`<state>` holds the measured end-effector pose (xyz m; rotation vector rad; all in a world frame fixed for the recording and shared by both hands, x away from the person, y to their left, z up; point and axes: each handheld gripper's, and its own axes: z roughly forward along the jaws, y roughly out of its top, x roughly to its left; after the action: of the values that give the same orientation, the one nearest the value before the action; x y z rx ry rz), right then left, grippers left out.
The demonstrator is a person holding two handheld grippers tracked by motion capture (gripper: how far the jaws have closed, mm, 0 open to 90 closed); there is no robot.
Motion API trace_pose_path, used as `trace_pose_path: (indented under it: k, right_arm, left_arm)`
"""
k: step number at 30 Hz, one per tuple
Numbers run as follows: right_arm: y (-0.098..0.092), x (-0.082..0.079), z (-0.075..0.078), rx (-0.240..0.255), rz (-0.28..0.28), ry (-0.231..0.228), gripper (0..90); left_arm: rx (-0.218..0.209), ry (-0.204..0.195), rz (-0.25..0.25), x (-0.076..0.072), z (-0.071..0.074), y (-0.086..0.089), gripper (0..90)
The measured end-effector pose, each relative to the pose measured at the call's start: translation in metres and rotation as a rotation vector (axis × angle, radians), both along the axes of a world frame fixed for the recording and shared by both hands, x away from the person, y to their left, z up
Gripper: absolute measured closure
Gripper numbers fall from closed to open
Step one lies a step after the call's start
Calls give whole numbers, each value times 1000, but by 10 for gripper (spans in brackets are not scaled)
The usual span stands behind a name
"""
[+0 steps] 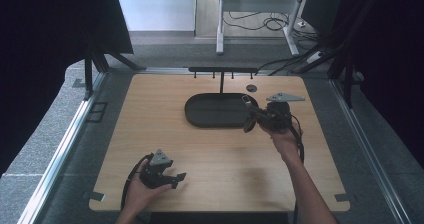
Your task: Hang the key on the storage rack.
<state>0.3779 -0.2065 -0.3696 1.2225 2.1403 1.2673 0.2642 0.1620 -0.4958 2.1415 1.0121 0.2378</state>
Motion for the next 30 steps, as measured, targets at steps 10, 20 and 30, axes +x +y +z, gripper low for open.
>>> trace_pose_path:
  k: [10,20,30]
  right_arm:
    - [0,7,6,-2,-13,-11,802]
    - [-1,18,12,2,-41,-20,803]
    - [-4,31,12,7,-72,-12,802]
  left_arm:
    - [0,1,2,0,0,1,297]
    - [1,3,-1,0,0,0,297]
    - [3,4,-4,0,0,1,297]
